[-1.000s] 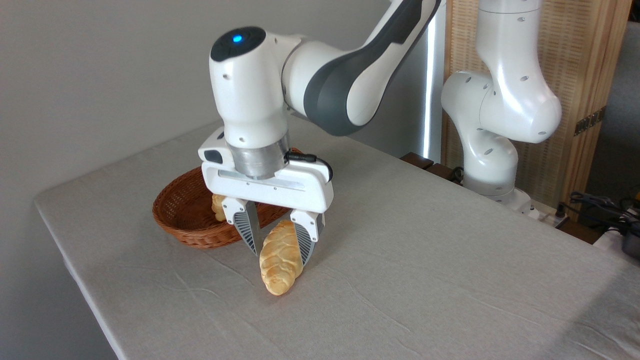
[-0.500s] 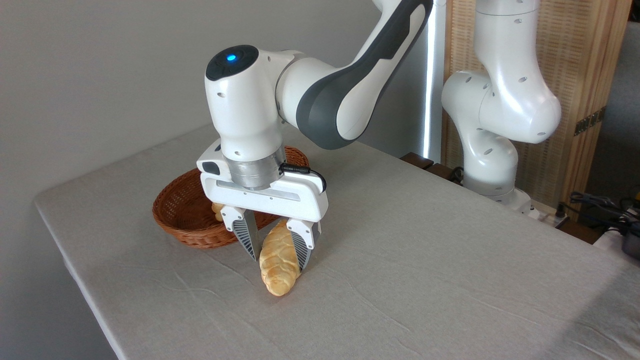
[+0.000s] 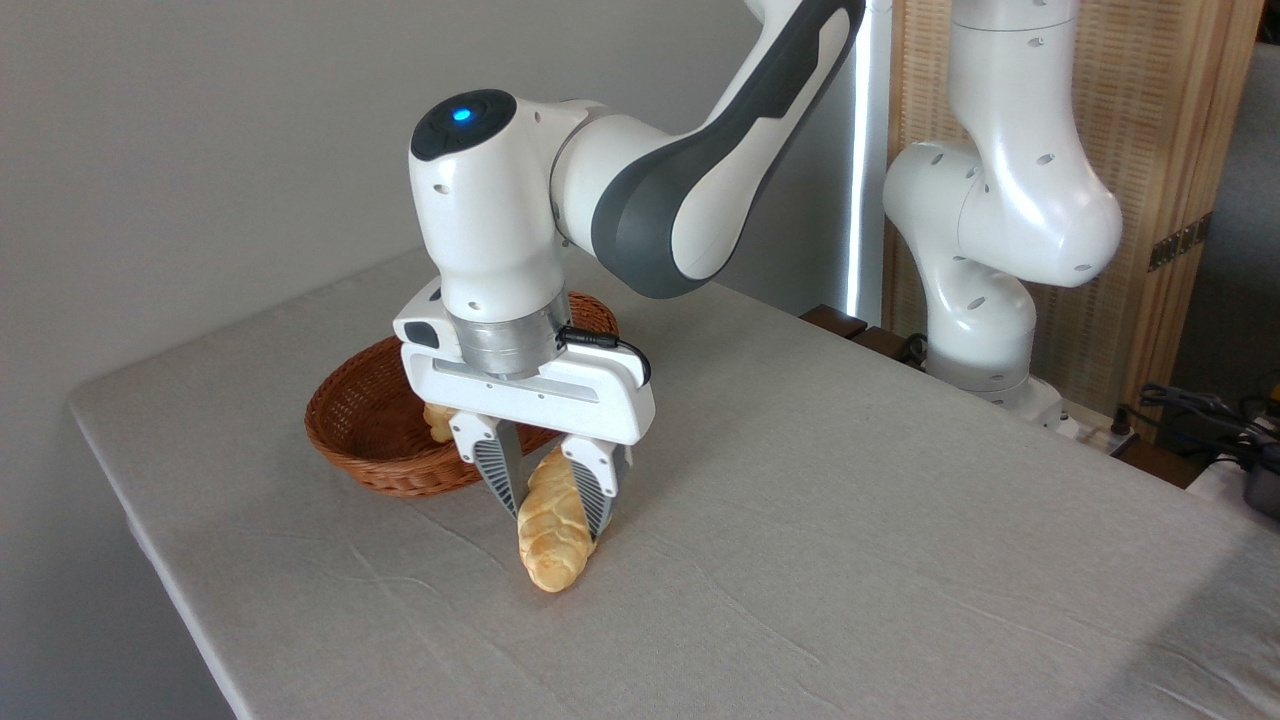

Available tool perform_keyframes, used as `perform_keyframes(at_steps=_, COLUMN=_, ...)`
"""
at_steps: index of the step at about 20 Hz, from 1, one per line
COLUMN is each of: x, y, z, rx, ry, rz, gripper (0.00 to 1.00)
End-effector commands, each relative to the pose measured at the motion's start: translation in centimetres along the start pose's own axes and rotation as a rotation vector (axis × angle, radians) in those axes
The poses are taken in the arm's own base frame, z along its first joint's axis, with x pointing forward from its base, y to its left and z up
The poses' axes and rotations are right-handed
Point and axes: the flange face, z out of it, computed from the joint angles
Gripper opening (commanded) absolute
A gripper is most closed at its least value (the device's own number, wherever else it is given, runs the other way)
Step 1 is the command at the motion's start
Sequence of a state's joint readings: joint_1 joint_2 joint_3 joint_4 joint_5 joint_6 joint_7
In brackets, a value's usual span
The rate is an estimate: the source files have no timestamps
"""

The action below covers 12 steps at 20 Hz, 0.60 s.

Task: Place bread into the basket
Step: 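Close the gripper around the middle of the croissant roll, then lift the croissant roll and carry it over the basket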

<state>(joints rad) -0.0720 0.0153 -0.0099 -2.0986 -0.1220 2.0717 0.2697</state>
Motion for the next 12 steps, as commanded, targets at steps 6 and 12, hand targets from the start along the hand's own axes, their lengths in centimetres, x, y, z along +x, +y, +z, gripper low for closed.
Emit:
perform_keyframes(at_steps=6, x=-0.2, y=0.2, z=-2.2, rx=0.007, ry=0.032, rz=0.085, gripper=0.51)
perform_keyframes(at_steps=12, x=-0.9, y=-0.1, z=-8.3, rx=0.036, ry=0.092, rz=0.274, gripper=0.51)
